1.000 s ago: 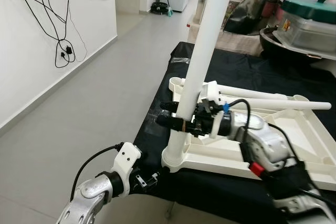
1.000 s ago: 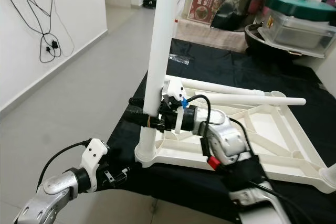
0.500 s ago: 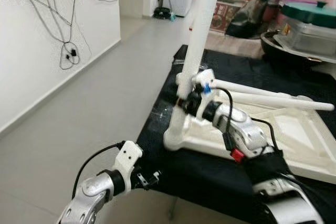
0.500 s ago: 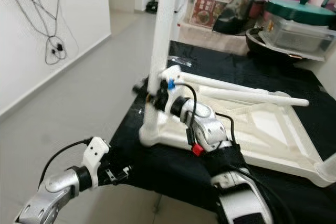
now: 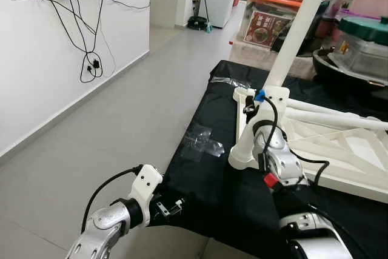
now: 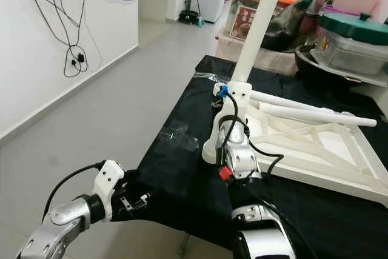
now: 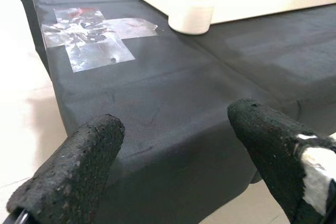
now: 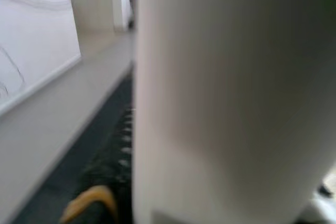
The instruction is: Building children table
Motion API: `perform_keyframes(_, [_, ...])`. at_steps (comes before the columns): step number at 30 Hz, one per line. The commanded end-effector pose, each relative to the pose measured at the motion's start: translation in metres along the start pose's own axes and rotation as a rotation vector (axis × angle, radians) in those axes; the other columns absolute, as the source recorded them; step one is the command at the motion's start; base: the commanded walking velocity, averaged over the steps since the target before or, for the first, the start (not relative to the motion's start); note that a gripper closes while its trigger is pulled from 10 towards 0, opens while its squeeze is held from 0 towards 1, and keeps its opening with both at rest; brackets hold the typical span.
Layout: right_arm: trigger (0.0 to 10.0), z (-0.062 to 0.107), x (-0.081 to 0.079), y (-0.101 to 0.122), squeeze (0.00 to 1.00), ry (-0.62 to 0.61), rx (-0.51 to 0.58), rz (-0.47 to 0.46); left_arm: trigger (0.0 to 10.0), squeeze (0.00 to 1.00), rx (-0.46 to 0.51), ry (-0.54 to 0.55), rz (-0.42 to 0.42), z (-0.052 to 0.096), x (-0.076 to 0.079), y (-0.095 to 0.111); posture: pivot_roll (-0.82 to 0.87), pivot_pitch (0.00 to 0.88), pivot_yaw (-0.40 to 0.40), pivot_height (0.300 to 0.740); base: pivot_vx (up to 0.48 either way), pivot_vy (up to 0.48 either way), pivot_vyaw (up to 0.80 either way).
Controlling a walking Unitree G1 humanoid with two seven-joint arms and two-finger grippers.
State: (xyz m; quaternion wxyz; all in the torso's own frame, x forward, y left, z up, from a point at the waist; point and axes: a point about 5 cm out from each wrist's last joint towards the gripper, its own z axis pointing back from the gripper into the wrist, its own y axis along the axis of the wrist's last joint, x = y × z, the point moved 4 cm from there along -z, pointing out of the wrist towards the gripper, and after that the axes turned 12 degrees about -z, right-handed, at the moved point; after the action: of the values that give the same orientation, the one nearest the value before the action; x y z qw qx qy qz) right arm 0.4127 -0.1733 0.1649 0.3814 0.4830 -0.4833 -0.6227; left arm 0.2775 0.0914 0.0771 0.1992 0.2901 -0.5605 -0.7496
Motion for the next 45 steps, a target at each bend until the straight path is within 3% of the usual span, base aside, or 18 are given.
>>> perform_keyframes(1, [10.0, -0.001, 0.020, -0.006, 1.00, -0.062, -0.014, -0.001, 10.0, 0.00, -0.002, -0.004, -0.005, -0.001, 0.001, 0.000, 0.05, 0.000, -0.130, 0.740, 0.000, 0.000, 0.00])
perform_keyframes(2, [10.0, -0.003, 0.022, 0.003, 0.14, -0.067, 0.023, -0.002, 10.0, 0.00, -0.001, -0.006, -0.004, -0.001, 0.001, 0.000, 0.04, 0.000, -0.128, 0.740, 0.000, 0.000, 0.00])
perform_keyframes(5, [10.0, -0.003, 0.023, 0.009, 0.14, -0.073, 0.044, -0.001, 10.0, 0.00, -0.001, -0.008, -0.004, -0.001, 0.002, 0.000, 0.04, 0.000, -0.128, 0.740, 0.000, 0.000, 0.00])
perform_keyframes(6, [10.0, -0.004, 0.023, 0.015, 0.00, -0.060, 0.067, -0.005, 10.0, 0.00, 0.000, -0.010, -0.002, -0.001, 0.002, 0.000, 0.04, 0.000, -0.126, 0.740, 0.000, 0.000, 0.00])
perform_keyframes(10, [10.0, -0.008, 0.017, 0.043, 0.00, 0.066, 0.154, -0.014, 10.0, 0.00, 0.002, -0.010, -0.002, 0.000, 0.001, 0.000, 0.04, 0.000, -0.124, 0.740, 0.000, 0.000, 0.00])
perform_keyframes(14, [10.0, -0.008, 0.007, 0.050, 0.00, 0.180, 0.161, -0.032, 10.0, 0.00, 0.001, -0.009, -0.002, 0.001, 0.001, 0.000, 0.04, 0.000, -0.124, 0.740, 0.000, 0.000, 0.00])
perform_keyframes(15, [10.0, 0.004, -0.024, 0.054, 0.00, 0.482, 0.135, -0.024, 10.0, 0.00, 0.006, -0.007, 0.002, 0.005, 0.000, 0.002, 0.04, 0.000, -0.117, 0.740, 0.000, 0.000, 0.00])
perform_keyframes(16, [10.0, 0.004, -0.024, 0.054, 0.00, 0.482, 0.135, -0.024, 10.0, 0.00, 0.006, -0.007, 0.002, 0.005, 0.000, 0.002, 0.04, 0.000, -0.117, 0.740, 0.000, 0.000, 0.00])
perform_keyframes(17, [10.0, 0.016, -0.036, 0.055, 0.00, 0.658, 0.128, 0.054, 10.0, 0.00, 0.007, -0.002, 0.003, 0.008, -0.001, 0.003, 0.04, 0.000, -0.118, 0.740, 0.000, 0.000, 0.00])
perform_keyframes(19, [10.0, 0.031, -0.045, 0.049, 0.00, 0.868, 0.077, 0.186, 10.0, 0.00, 0.007, 0.005, 0.005, 0.012, -0.003, 0.004, 0.05, 0.000, -0.124, 0.740, 0.000, 0.000, 0.00])
perform_keyframes(23, [10.0, 0.034, -0.045, 0.041, 0.00, 0.937, 0.022, 0.251, 10.0, 0.00, 0.005, 0.007, 0.005, 0.012, -0.002, 0.003, 0.05, 0.000, -0.127, 0.740, 0.000, 0.000, 0.00])
perform_keyframes(28, [9.6, 0.056, -0.056, 0.019, 0.00, 1.144, -0.081, 0.352, 10.0, 0.00, 0.031, 0.008, -0.009, 0.014, 0.001, 0.015, 0.06, 0.000, -0.131, 0.740, 0.000, 0.000, 0.00])
perform_keyframes(31, [9.6, 0.058, -0.055, 0.015, 0.00, 1.160, -0.094, 0.371, 10.0, 0.00, 0.036, 0.009, -0.017, 0.016, 0.001, 0.018, 0.06, 0.000, -0.131, 0.740, 0.000, 0.000, 0.00])
perform_keyframes(32, [0.0, 0.056, -0.053, 0.013, 0.00, 1.160, -0.101, 0.384, 10.0, 0.00, 0.029, 0.010, -0.056, 0.018, 0.000, 0.020, 0.07, 0.000, -0.135, 0.740, 0.000, 0.000, 0.00])
perform_keyframes(34, [0.0, 0.054, -0.050, 0.010, 0.00, 1.154, -0.107, 0.406, 10.0, 0.00, 0.027, 0.014, -0.085, 0.021, -0.001, 0.024, 0.07, 0.000, -0.135, 0.740, 0.000, 0.000, 0.00])
perform_keyframes(37, [0.0, 0.043, -0.039, 0.001, 0.00, 1.082, -0.123, 0.508, 10.0, 0.00, 0.032, 0.028, -0.128, 0.026, -0.003, 0.032, 0.07, 0.000, -0.135, 0.740, 0.000, 0.000, 0.00])
perform_keyframes(39, [0.0, 0.015, -0.021, 0.005, 0.00, 0.834, -0.138, 0.452, 10.0, 0.00, 0.033, 0.037, -0.138, 0.030, 0.000, 0.035, 0.08, 0.000, -0.135, 0.740, 0.000, 0.000, 0.00])
perform_keyframes(45, [0.0, 0.019, -0.013, 0.002, 0.00, 0.822, -0.143, 0.470, 10.0, 0.00, 0.023, 0.014, -0.143, 0.033, 0.016, 0.037, 0.08, 0.000, -0.129, 0.740, 0.000, 0.000, 0.00])
